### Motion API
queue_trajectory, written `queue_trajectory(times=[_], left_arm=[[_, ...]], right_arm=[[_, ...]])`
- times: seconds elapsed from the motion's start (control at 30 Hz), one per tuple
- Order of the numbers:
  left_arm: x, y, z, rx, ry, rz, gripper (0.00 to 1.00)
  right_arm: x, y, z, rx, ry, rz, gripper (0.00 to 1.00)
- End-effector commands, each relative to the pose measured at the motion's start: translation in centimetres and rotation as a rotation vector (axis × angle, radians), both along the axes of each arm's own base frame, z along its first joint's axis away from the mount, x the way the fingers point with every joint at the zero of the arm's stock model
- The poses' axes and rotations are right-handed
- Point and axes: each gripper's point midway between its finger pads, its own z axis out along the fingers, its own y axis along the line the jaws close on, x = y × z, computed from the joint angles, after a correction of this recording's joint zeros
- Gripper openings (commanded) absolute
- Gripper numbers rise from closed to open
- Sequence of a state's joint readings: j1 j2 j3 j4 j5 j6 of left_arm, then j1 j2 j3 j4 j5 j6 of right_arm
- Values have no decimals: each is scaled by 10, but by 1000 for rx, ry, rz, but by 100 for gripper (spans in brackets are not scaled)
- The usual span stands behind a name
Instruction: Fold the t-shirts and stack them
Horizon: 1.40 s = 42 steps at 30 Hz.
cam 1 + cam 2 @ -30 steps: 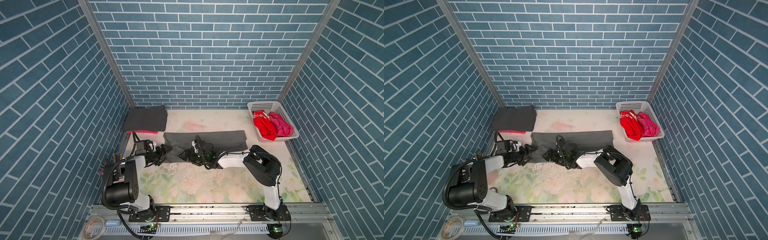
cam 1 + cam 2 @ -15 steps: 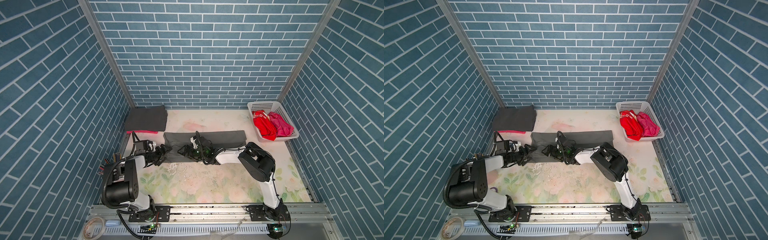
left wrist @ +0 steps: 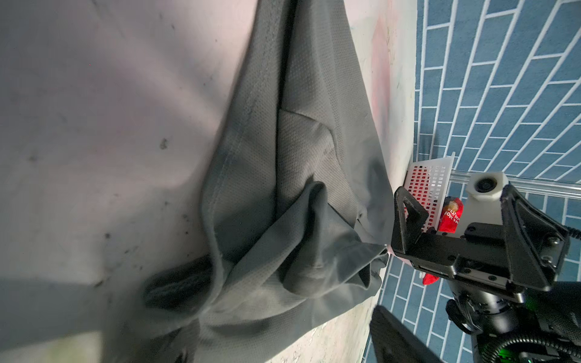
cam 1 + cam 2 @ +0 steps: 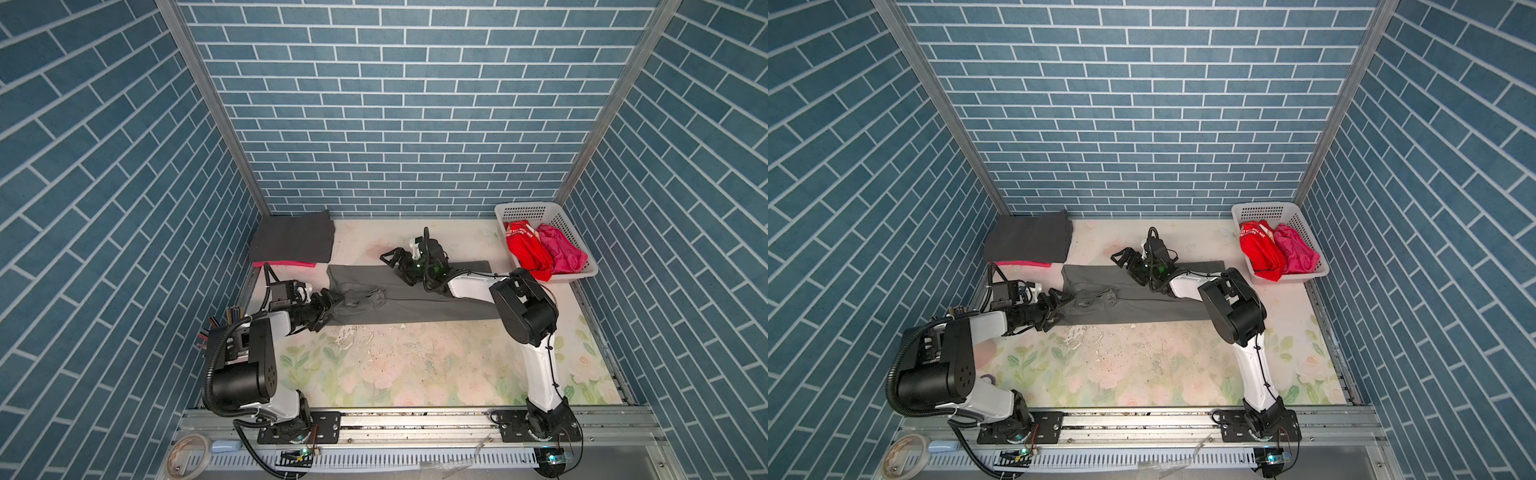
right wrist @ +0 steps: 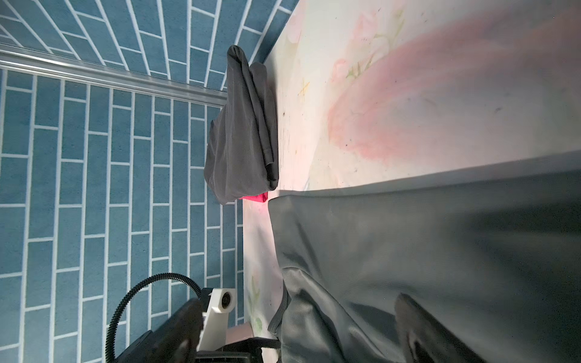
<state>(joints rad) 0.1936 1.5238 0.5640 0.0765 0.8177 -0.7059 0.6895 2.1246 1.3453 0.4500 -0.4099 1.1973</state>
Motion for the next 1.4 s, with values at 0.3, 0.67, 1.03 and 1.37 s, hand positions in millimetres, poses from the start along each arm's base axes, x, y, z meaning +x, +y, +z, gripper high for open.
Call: queue_trajectory(times=[0.3,0.67,1.03,1.37], left_arm=[[-13,11,-29,-12,107,55,87],[-15,10,-29,-37,107,55,88],[-16,13,-32,-55,116,72,87],[-19,13,-35,-51,126,73,87]], right_arm=[[-135,54,26,81,7,224,96],[-135,100,-11,71,55,286,96],[-119,109,-32,95,110,261,96],[-40,86,-18,89,53,161,96]])
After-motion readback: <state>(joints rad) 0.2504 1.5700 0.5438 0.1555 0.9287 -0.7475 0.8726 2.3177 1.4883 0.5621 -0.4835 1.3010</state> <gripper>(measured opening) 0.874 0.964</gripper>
